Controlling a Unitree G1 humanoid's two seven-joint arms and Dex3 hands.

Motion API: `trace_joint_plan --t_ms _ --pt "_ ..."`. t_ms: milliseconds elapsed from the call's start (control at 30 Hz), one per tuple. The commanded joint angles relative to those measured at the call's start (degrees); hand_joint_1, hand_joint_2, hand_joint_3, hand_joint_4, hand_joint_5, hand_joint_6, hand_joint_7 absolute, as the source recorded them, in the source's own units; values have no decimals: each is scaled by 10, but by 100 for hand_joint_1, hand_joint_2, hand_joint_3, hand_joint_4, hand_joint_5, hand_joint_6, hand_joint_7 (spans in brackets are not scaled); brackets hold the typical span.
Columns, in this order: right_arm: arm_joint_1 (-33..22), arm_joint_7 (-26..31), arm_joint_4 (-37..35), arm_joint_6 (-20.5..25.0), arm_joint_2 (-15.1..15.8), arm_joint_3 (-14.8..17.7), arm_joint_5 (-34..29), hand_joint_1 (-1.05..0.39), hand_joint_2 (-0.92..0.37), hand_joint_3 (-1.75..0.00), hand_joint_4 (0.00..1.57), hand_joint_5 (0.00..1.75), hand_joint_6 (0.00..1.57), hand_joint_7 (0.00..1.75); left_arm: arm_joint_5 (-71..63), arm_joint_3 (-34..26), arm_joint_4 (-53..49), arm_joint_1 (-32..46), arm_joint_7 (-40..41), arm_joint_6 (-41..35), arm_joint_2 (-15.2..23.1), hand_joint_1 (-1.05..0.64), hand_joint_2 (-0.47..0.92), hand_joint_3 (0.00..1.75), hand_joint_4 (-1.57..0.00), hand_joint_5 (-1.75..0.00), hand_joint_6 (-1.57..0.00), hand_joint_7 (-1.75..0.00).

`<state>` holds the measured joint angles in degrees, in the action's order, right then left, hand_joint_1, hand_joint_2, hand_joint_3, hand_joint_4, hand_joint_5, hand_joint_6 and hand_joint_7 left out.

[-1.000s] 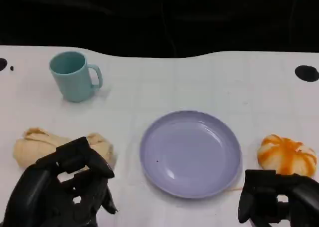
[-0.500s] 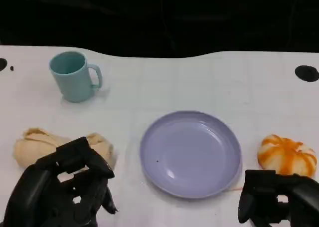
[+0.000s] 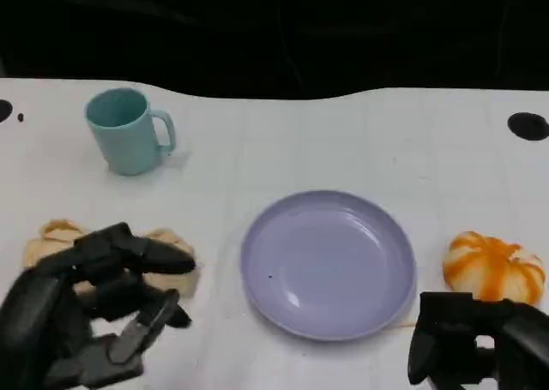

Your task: Grasp the towel on the left side of the plate with the left hand and place it into the plate.

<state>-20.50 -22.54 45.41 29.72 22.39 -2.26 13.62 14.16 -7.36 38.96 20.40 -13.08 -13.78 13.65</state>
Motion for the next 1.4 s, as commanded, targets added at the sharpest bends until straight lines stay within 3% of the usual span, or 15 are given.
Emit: trace_joint_plan --t_ms 33,100,333,500,867,1167,1267,1400 --pt "-1 2 10 6 5 3 5 -6 -51 -124 71 174 63 151 -110 -15 19 -19 -16 7 92 -35 92 21 -53 -49 -64 -8" --pt "-1 2 10 7 3 5 8 -6 -51 -124 71 174 64 151 -159 -13 28 -31 -21 -8 127 -41 92 14 -50 -38 -60 -2" --pt "-1 -1 10 6 8 7 5 -6 -51 -124 71 174 63 150 -358 34 -13 -80 -39 -12 228 -52 92 10 -38 -28 -45 0" --pt "-4 -2 11 6 9 10 5 -7 -52 -122 71 174 64 149 -488 104 -90 -150 -69 -24 266 -60 92 5 -32 -18 -30 0" --pt "-9 1 21 14 8 8 9 -7 -52 -122 71 173 64 149 -618 222 -275 -289 -117 -45 234 -68 91 1 -29 -11 -24 -1" --pt "-15 1 25 11 9 11 11 -8 -51 -123 72 173 65 148 -627 265 -489 -344 -23 -9 178 -63 90 0 -33 -7 -28 -1" --pt "-17 2 30 13 11 11 9 -8 -51 -123 72 173 65 148 -620 277 -562 -359 21 27 172 -57 90 0 -38 -8 -31 -2" --pt "-18 2 31 17 9 12 15 -7 -51 -124 72 174 65 148 -614 289 -614 -365 65 80 175 -43 92 9 -54 -12 -46 -5"
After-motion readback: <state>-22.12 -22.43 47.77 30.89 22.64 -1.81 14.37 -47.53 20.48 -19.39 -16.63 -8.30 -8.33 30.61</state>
